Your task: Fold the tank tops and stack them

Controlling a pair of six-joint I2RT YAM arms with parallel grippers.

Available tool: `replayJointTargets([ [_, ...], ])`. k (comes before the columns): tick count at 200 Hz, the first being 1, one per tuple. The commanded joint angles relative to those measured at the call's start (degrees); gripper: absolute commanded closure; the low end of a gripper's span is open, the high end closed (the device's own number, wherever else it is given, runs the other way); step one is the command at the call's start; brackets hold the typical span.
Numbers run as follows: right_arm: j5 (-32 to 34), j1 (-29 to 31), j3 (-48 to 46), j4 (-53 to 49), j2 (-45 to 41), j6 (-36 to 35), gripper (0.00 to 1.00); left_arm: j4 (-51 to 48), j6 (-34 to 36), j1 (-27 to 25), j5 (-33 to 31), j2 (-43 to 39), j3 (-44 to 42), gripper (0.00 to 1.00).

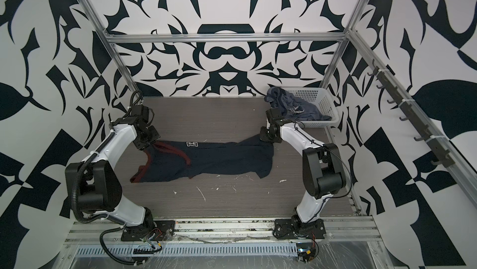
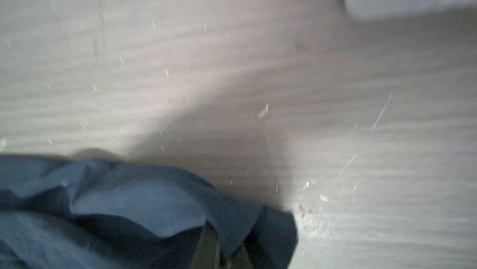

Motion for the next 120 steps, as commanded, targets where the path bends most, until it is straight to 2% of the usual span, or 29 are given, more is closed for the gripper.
replayJointTargets([
  [1,2.7,-1.4,6.5,-2.8,-0.3,-0.1,1.00,-0.4,-1.7,0.8,-5.3,-4.7,-1.6,1.00],
  [34,0.4,-3.4,15.3,-4.9,8.0,0.5,1.00,3.7,-4.2,5.2,-3.7,-8.9,-5.2,1.00],
  [66,-1.5,-3.3,24.5,-6.6,17.8,1.0,1.00,1.4,-3.0,5.5,-0.8,-5.4,-3.4,1.00],
  [101,-2.0,-3.3,32.6,-9.7,24.4,1.3,1.00,2.0,-2.6,6.6,-3.2,-4.6,-4.1,1.00],
  [114,-1.9,-2.9,35.6,-11.1,26.3,0.1,0.89,2.3,-2.8,7.7,-2.4,-3.3,-3.3,1.00],
  [120,-1.8,-2.8,36.5,-11.5,26.7,-0.4,0.79,1.5,-2.8,7.8,-1.9,-2.1,-2.3,1.00],
])
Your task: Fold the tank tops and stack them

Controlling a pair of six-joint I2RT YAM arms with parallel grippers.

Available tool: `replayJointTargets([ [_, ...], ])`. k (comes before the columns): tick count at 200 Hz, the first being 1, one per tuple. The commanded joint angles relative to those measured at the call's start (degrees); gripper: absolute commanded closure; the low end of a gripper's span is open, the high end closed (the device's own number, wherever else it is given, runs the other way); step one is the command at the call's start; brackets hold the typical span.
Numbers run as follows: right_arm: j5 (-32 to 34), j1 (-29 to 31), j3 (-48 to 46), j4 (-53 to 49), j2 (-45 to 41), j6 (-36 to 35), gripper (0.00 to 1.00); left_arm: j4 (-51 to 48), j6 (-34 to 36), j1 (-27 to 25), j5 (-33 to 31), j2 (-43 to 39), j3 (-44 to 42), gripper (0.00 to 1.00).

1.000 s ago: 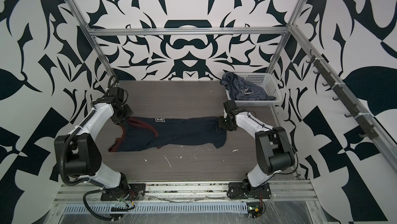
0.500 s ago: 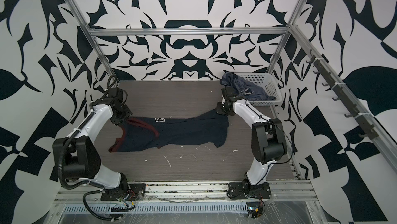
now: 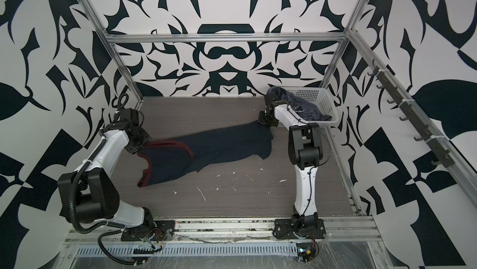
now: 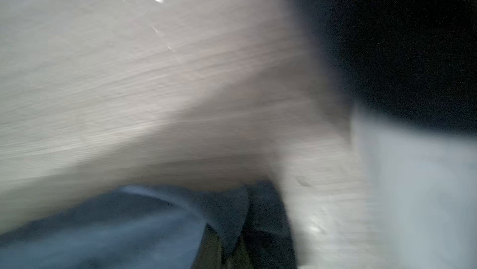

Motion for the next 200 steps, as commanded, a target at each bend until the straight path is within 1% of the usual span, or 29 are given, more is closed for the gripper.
replayJointTargets([
  [1,-0.4,0.3,5.2,-3.6,1.0,-1.2,0.78,-1.4,-0.3,1.7,-0.2,2.1,2.0,1.00],
  [6,-0.4,0.3,5.8,-4.1,1.2,-1.7,0.72,-2.0,-0.1,1.7,0.0,3.1,3.0,1.00],
  [19,-0.1,0.3,6.6,-5.6,0.7,-2.8,0.63,-3.2,0.3,1.7,0.2,5.2,4.7,1.00],
  [26,-0.2,0.3,6.0,-5.9,-0.4,-3.6,0.59,-3.3,0.3,1.7,0.1,5.8,4.9,1.00],
  [34,0.1,0.3,4.1,-5.3,-2.6,-4.0,0.52,-3.1,0.3,1.7,-0.3,5.8,4.9,1.00],
  [44,-0.1,0.3,1.4,-4.4,-5.4,-4.1,0.49,-2.8,0.3,2.0,-1.1,5.5,4.5,1.00],
  [72,-2.4,0.2,-8.9,0.6,-11.8,-2.4,0.49,-2.2,0.0,3.9,-0.2,5.0,3.9,1.00],
  [92,-4.3,0.2,-13.3,3.0,-12.5,-1.4,0.51,-2.0,0.0,4.0,0.0,5.0,3.8,1.00],
  [111,-4.2,0.2,-15.8,4.7,-12.3,-0.7,0.51,-2.0,0.1,4.0,0.0,4.8,3.5,1.00],
  [129,-2.2,0.2,-16.4,4.7,-11.5,-0.8,0.51,-1.9,0.1,4.0,0.1,4.7,3.4,1.00],
  [156,-2.0,0.7,-16.5,6.6,-10.2,-1.3,0.50,-1.9,0.1,4.4,-1.1,4.2,3.1,1.00],
  [181,-1.5,1.4,-14.8,6.8,-8.3,-1.5,0.49,-1.9,-0.7,6.4,-2.3,3.4,2.5,1.00],
  [200,-1.9,2.3,-13.1,6.8,-6.5,-1.6,0.49,-1.1,-1.3,8.4,-0.8,2.9,2.2,1.00],
])
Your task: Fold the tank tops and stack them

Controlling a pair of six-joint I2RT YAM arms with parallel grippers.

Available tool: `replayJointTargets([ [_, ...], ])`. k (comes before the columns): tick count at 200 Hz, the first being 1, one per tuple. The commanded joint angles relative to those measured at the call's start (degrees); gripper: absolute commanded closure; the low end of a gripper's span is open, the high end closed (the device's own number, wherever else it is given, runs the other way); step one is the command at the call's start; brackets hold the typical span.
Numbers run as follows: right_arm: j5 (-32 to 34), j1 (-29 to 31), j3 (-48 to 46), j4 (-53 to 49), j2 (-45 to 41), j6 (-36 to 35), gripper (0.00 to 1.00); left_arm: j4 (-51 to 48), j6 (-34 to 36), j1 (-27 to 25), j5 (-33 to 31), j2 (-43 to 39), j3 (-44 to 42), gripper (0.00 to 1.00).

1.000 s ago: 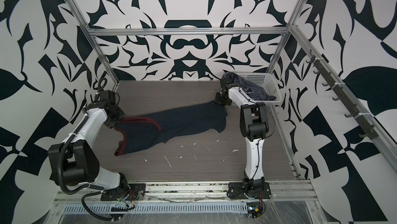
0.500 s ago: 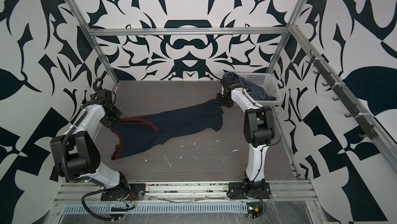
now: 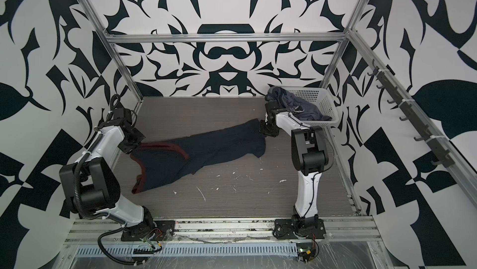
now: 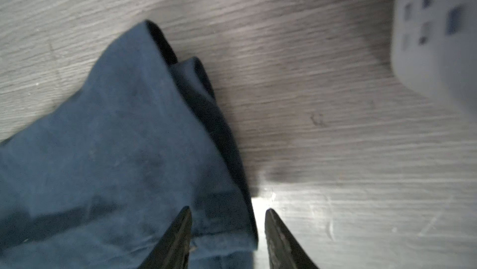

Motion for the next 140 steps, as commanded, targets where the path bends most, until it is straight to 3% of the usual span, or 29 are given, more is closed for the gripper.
replayJointTargets([
  [1,0.4,1.4,3.4,1.3,0.9,-0.2,0.49,-0.5,-1.2,2.6,-0.7,-2.2,-1.1,1.00],
  [56,-3.6,5.0,6.9,2.3,3.4,-0.9,0.54,-0.2,-0.9,2.9,1.4,-0.9,-0.6,1.00],
  [102,-2.9,5.5,7.4,0.8,3.9,-1.1,0.54,-0.1,-0.8,3.1,1.9,-1.1,-0.7,1.00],
  [140,-2.6,5.4,5.7,0.8,2.0,-1.1,0.70,-0.1,-0.8,3.1,2.1,-1.1,-0.6,1.00],
])
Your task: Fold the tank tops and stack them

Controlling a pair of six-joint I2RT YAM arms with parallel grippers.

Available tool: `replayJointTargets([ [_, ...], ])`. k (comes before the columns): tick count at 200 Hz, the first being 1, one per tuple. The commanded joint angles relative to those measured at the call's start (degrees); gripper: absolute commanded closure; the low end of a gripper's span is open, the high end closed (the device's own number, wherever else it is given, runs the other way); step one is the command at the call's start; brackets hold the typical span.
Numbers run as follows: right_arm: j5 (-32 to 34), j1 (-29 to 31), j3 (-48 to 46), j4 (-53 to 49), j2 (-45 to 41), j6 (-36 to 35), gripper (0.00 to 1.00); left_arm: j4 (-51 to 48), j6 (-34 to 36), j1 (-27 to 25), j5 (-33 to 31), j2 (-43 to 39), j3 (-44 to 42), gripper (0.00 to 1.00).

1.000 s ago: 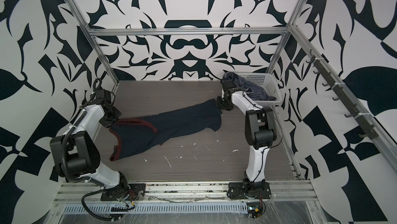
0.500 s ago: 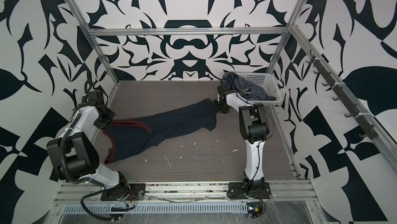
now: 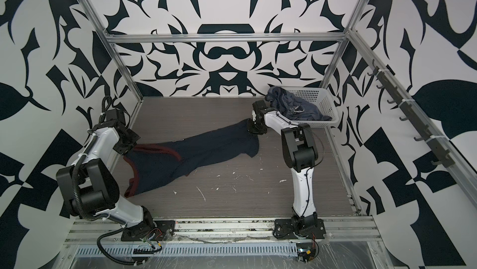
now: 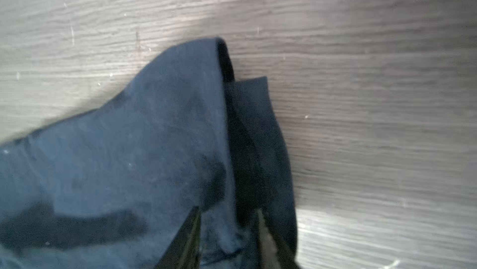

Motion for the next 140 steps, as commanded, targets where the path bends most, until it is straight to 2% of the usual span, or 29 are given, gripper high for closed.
replayJointTargets([
  [1,0.4,-0.1,-0.4,-0.6,-3.2,-0.6,0.70,-0.5,-0.5,0.3,0.4,-0.6,-0.5,1.00],
  [36,3.1,-0.2,0.6,-2.2,-2.9,-1.1,0.77,-0.5,-0.5,0.3,0.3,-0.8,-0.5,1.00],
  [64,2.9,-0.1,-0.2,-1.9,-4.7,-1.5,1.00,-0.6,-0.5,0.2,0.3,-1.1,-0.4,1.00],
  [92,4.9,-0.1,-1.4,-3.3,-11.4,-2.5,1.00,-0.7,-0.6,0.4,0.4,-3.1,-0.4,1.00],
  [140,5.7,-1.5,-8.6,-3.0,-30.4,-1.9,1.00,-0.8,-1.1,0.9,2.2,-12.7,-0.2,1.00],
])
